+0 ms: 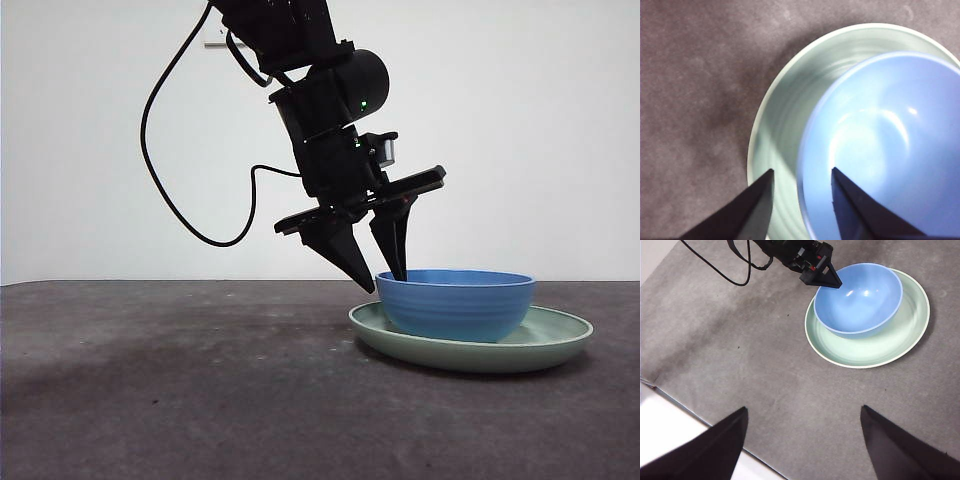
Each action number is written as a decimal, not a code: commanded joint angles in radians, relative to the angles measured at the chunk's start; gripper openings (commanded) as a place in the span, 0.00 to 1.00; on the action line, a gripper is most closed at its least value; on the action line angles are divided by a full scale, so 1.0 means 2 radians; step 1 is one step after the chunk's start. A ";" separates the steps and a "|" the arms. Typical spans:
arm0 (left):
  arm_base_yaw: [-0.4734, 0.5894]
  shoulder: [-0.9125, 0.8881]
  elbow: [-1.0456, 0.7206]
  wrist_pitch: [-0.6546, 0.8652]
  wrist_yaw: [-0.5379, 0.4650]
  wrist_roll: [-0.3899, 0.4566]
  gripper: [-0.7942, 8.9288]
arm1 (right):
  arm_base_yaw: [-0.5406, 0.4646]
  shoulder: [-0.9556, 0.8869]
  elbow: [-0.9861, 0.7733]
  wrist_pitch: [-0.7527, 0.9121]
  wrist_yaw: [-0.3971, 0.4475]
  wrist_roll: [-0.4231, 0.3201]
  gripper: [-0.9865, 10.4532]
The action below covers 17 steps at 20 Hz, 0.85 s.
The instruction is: Pick up the blue bowl, put it on the green plate, put it on desk
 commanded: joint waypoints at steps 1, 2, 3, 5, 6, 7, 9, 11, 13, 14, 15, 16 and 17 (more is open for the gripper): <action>-0.005 0.008 0.017 -0.002 0.001 0.004 0.35 | 0.002 0.001 0.011 0.003 0.001 0.004 0.40; -0.003 0.002 0.017 -0.004 0.001 0.004 0.38 | 0.002 0.001 0.011 0.003 0.001 0.004 0.40; -0.002 -0.007 0.017 -0.004 0.001 0.005 0.38 | 0.002 0.001 0.011 0.003 0.001 0.004 0.40; 0.002 -0.029 0.017 -0.003 0.001 0.007 0.38 | 0.002 0.001 0.011 0.004 0.009 0.004 0.40; 0.006 -0.046 0.017 -0.003 0.001 0.008 0.38 | 0.002 0.001 0.011 0.005 0.009 0.003 0.40; 0.009 -0.061 0.017 -0.004 0.001 0.009 0.38 | 0.002 0.001 0.011 0.006 0.009 0.003 0.40; 0.019 -0.100 0.017 -0.004 0.001 0.011 0.38 | 0.002 0.001 0.011 0.007 0.010 0.003 0.40; 0.030 -0.142 0.017 -0.008 0.001 0.011 0.38 | 0.002 0.001 0.011 0.009 0.012 0.003 0.40; 0.042 -0.184 0.016 -0.019 0.001 0.015 0.38 | 0.002 0.001 0.011 0.014 0.012 0.003 0.40; 0.049 -0.206 0.015 -0.028 0.001 0.017 0.38 | 0.002 0.001 0.011 0.015 0.012 0.003 0.40; 0.056 -0.226 0.013 -0.037 0.001 0.018 0.38 | 0.002 0.001 0.011 0.018 0.012 0.003 0.40; 0.063 -0.247 0.007 -0.041 0.001 0.022 0.38 | 0.002 0.001 0.011 0.021 0.012 0.003 0.40; 0.069 -0.269 -0.006 -0.043 0.001 0.024 0.38 | 0.002 0.001 0.011 0.023 0.012 0.003 0.40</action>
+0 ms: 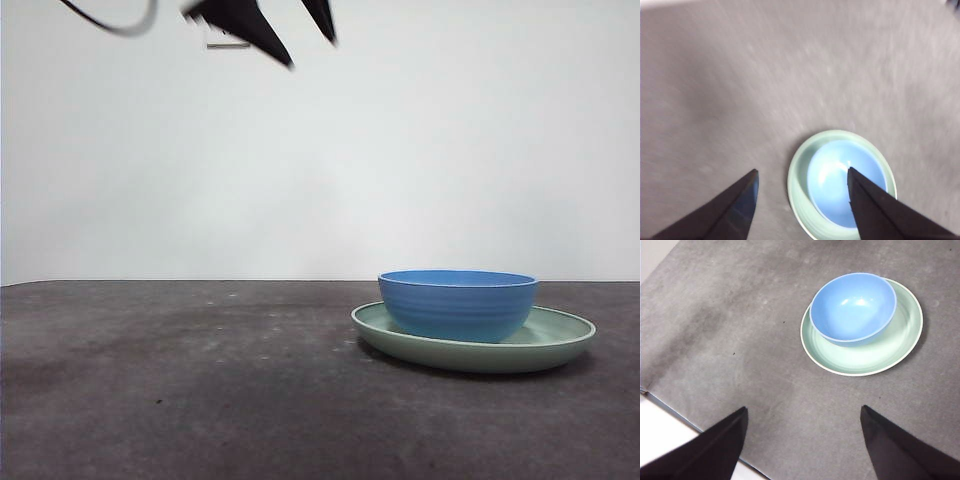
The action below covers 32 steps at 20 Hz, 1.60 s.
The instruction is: Pick up the blue bowl, put it on the green plate, put it on desk
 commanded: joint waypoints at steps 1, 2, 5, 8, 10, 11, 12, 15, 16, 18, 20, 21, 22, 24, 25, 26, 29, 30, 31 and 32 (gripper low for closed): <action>0.010 -0.043 -0.024 -0.001 0.001 0.016 0.38 | 0.002 0.001 0.011 0.011 0.002 0.003 0.40; 0.018 -0.069 -0.053 0.005 0.001 0.019 0.38 | 0.002 0.001 0.011 0.014 0.002 0.003 0.40; 0.038 -0.155 -0.169 0.027 0.001 0.025 0.38 | 0.002 0.001 0.011 0.020 0.002 0.003 0.40; 0.041 -0.237 -0.276 0.045 0.027 0.040 0.38 | 0.002 0.002 0.011 0.022 0.002 0.003 0.40; 0.041 -0.280 -0.329 0.054 0.069 0.050 0.38 | 0.002 0.002 0.011 0.022 0.002 0.003 0.40; 0.041 -0.300 -0.356 0.060 0.086 0.054 0.38 | 0.002 0.002 0.011 0.022 0.002 0.004 0.40; 0.041 -0.315 -0.377 0.064 0.104 0.057 0.38 | 0.002 0.002 0.011 0.022 0.002 0.004 0.40; 0.041 -0.356 -0.435 0.065 0.167 0.072 0.38 | 0.002 0.002 0.011 0.020 0.002 0.004 0.40; 0.041 -0.365 -0.448 0.065 0.187 0.076 0.38 | 0.002 0.002 0.011 0.019 0.002 0.004 0.40; 0.041 -0.379 -0.466 0.056 0.208 0.076 0.38 | 0.002 0.002 0.010 0.018 0.002 0.004 0.40; 0.041 -0.381 -0.468 0.052 0.208 0.076 0.38 | 0.002 0.002 0.010 0.018 0.002 0.006 0.40; 0.041 -0.382 -0.468 0.052 0.208 0.077 0.38 | 0.002 0.002 0.010 0.018 0.002 0.006 0.40; 0.041 -0.382 -0.468 0.056 0.208 0.078 0.38 | 0.002 0.002 0.010 0.018 0.002 0.008 0.40; 0.041 -0.382 -0.468 0.060 0.208 0.078 0.38 | 0.002 0.002 0.010 0.018 0.002 0.010 0.40; 0.041 -0.382 -0.468 0.059 0.208 0.078 0.38 | 0.002 0.002 0.010 0.017 0.002 0.010 0.40; 0.041 -0.382 -0.468 0.058 0.208 0.078 0.38 | 0.002 0.002 0.010 0.017 0.002 0.010 0.40; 0.041 -0.382 -0.468 0.056 0.208 0.078 0.38 | 0.002 0.002 0.010 0.017 0.002 0.010 0.40; 0.041 -0.382 -0.468 0.056 0.208 0.078 0.38 | 0.002 0.002 0.010 0.017 0.002 0.013 0.40; 0.041 -0.382 -0.468 0.057 0.208 0.078 0.38 | 0.002 0.002 0.010 0.017 0.005 0.017 0.40; 0.041 -0.382 -0.468 0.057 0.208 0.078 0.38 | 0.002 0.002 0.010 0.017 0.013 0.022 0.40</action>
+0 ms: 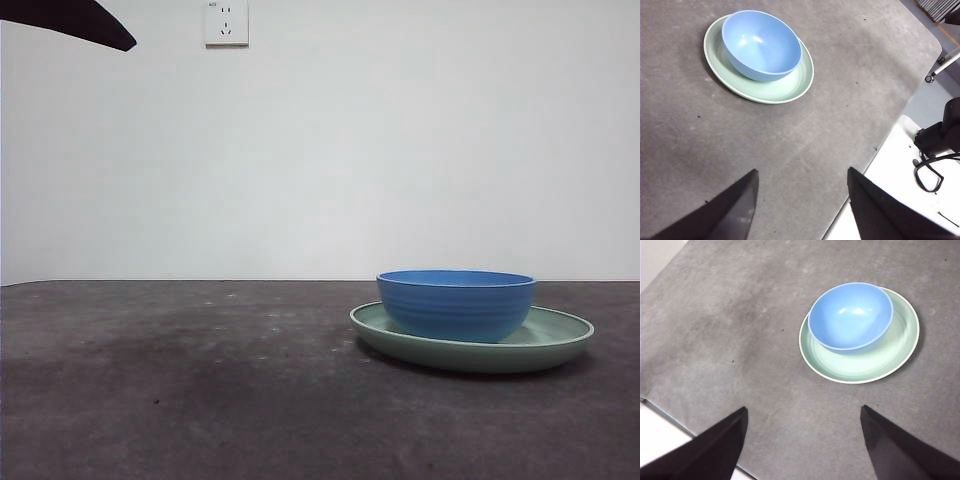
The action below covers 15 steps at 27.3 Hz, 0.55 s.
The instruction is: Pick up the blue bowl, put it on the green plate, put it on desk
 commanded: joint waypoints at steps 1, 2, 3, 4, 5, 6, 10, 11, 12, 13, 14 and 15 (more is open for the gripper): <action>-0.002 0.003 0.003 0.004 0.002 0.006 0.38 | 0.002 0.002 0.010 0.003 0.019 0.017 0.40; -0.002 0.003 0.003 0.003 0.002 0.006 0.38 | 0.002 0.002 0.010 0.005 0.037 0.023 0.40; -0.002 0.003 0.003 0.003 0.002 0.006 0.38 | 0.002 0.003 0.010 0.006 0.053 0.026 0.40; -0.002 0.003 0.003 0.004 0.002 0.006 0.38 | 0.002 0.006 0.010 0.007 0.068 0.029 0.40; -0.002 0.003 0.003 0.004 0.002 0.006 0.38 | 0.002 0.010 0.010 0.009 0.084 0.035 0.40; -0.002 0.003 0.003 0.004 0.002 0.006 0.38 | 0.002 0.018 0.010 0.010 0.100 0.040 0.40; -0.002 0.003 0.003 0.004 0.002 0.007 0.38 | 0.001 0.058 0.010 0.029 0.126 0.042 0.40; -0.002 0.003 0.003 0.004 0.002 0.007 0.38 | 0.001 0.073 0.010 0.042 0.125 0.042 0.40; -0.002 0.003 0.003 0.004 0.002 0.007 0.38 | 0.000 0.090 0.010 0.058 0.125 0.042 0.40; -0.002 0.003 0.003 0.004 0.002 0.007 0.38 | -0.001 0.105 0.010 0.072 0.125 0.042 0.40; -0.002 0.003 0.003 0.003 0.002 0.007 0.38 | -0.004 0.124 0.010 0.087 0.125 0.042 0.40; -0.002 0.003 0.003 0.003 0.002 0.007 0.38 | -0.010 0.143 0.010 0.101 0.125 0.042 0.40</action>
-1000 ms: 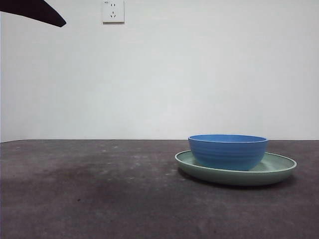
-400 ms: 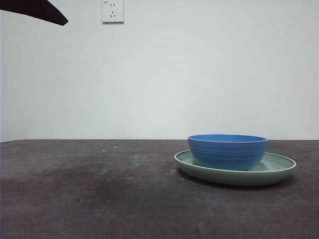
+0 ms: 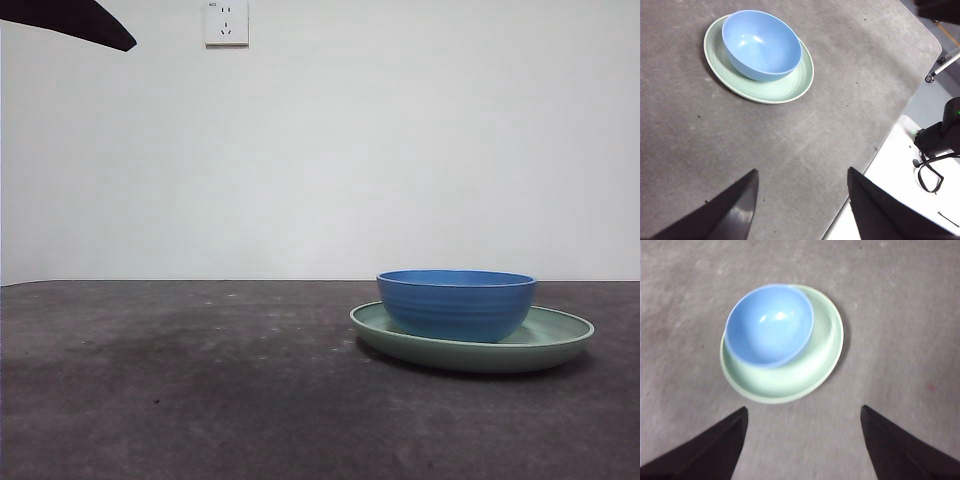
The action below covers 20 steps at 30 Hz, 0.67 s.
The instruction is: Pick up the blue bowl, put it on the green plate, put it on desk
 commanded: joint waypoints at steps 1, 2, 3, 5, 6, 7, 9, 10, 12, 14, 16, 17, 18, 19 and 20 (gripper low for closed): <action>-0.002 0.003 0.003 0.003 0.002 0.007 0.38 | -0.013 0.053 0.009 0.037 0.000 0.007 0.40; -0.002 0.003 0.003 0.003 0.002 0.008 0.38 | -0.022 0.074 0.009 0.048 -0.004 0.005 0.40; -0.002 0.003 0.003 0.003 0.002 0.009 0.38 | -0.032 0.096 0.009 0.057 -0.015 0.001 0.40; -0.002 0.003 0.003 0.003 0.002 0.009 0.38 | -0.051 0.134 0.009 0.072 -0.044 -0.003 0.40; -0.002 0.003 0.003 0.003 0.002 0.009 0.38 | -0.062 0.158 0.009 0.085 -0.065 -0.003 0.39; -0.002 0.003 0.003 0.003 0.002 0.009 0.38 | -0.068 0.173 0.009 0.094 -0.076 -0.003 0.39; -0.002 0.003 0.003 0.003 0.002 0.009 0.38 | -0.081 0.210 0.009 0.122 -0.092 -0.003 0.37; -0.002 0.003 0.003 0.003 0.002 0.009 0.38 | -0.085 0.226 0.009 0.133 -0.096 -0.003 0.35; -0.002 0.003 0.003 0.003 0.002 0.009 0.38 | -0.088 0.256 0.009 0.151 -0.106 -0.003 0.35; -0.002 0.003 0.003 0.003 0.002 0.009 0.38 | -0.087 0.282 0.009 0.165 -0.108 -0.004 0.35; -0.002 0.003 0.003 0.003 0.002 0.009 0.38 | -0.086 0.306 0.009 0.177 -0.109 -0.005 0.35; -0.002 0.003 0.003 0.003 0.002 0.009 0.38 | -0.083 0.318 0.009 0.183 -0.109 -0.005 0.35; -0.002 0.003 0.003 0.003 0.002 0.009 0.38 | -0.080 0.328 0.009 0.188 -0.109 -0.006 0.35; -0.002 0.003 0.003 0.003 0.002 0.009 0.38 | -0.077 0.339 0.009 0.194 -0.109 -0.007 0.35; -0.002 0.003 0.003 0.003 0.002 0.009 0.38 | -0.075 0.349 0.009 0.199 -0.109 -0.009 0.35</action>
